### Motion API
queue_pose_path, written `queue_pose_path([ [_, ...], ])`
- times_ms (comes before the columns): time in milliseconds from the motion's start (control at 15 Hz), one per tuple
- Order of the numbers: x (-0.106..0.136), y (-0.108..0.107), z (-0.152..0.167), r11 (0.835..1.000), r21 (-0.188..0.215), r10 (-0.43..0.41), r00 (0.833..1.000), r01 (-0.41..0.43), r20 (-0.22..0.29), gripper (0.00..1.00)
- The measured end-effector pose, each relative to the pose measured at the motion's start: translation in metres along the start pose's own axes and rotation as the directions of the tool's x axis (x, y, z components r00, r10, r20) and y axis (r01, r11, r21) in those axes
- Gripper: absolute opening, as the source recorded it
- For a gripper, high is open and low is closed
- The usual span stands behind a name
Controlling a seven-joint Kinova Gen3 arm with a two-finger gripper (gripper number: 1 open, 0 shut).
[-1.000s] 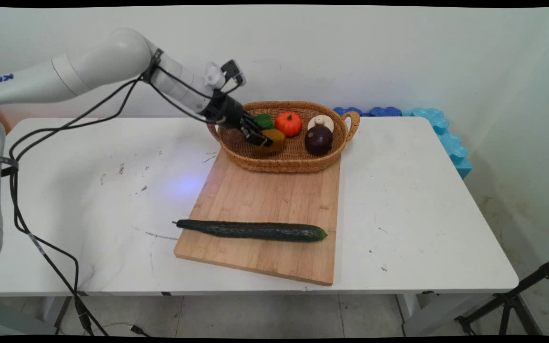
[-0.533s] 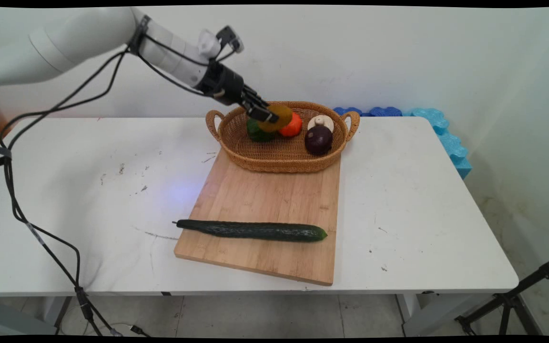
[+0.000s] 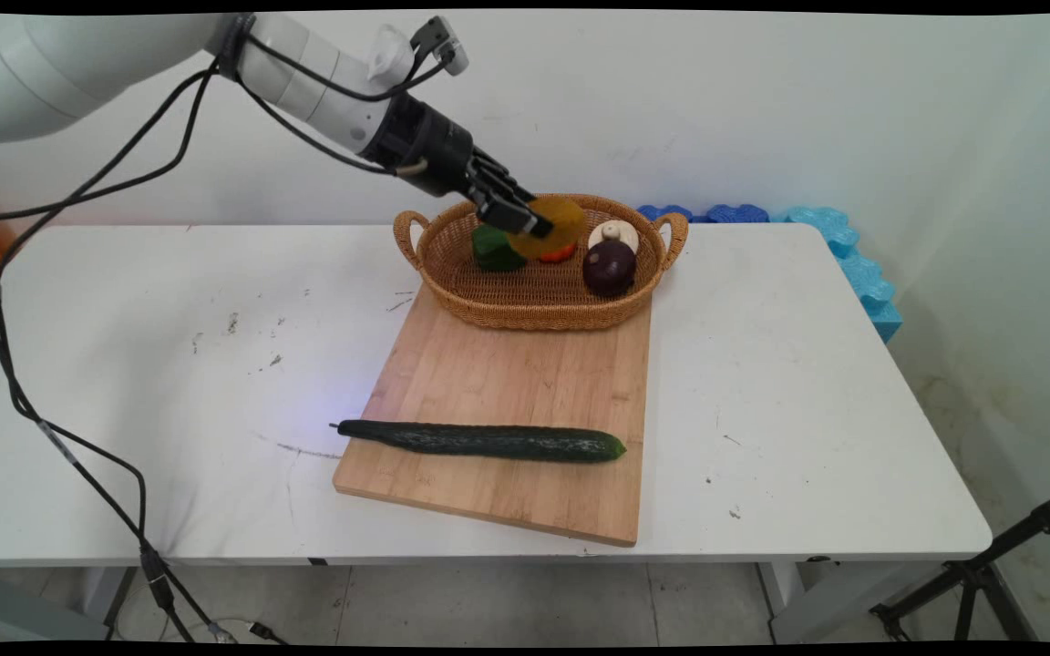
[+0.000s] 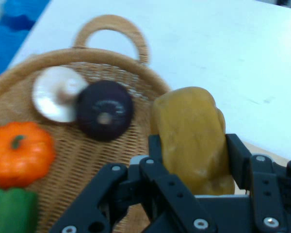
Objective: Place the picked object on the cutting board
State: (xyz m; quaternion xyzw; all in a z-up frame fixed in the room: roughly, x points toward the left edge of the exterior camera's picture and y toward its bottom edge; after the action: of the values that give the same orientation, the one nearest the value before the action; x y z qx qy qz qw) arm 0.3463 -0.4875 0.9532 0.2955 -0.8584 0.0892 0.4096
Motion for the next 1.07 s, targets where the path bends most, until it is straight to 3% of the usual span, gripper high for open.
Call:
queue_pose_path([
  [467, -0.020, 0.043, 0.016, 0.994, -0.082, 0.070, 0.996, -0.066, 0.048, 0.00],
  [1067, -0.061, 0.051, 0.058, 0.988, -0.104, 0.129, 0.985, -0.117, 0.111, 0.00],
])
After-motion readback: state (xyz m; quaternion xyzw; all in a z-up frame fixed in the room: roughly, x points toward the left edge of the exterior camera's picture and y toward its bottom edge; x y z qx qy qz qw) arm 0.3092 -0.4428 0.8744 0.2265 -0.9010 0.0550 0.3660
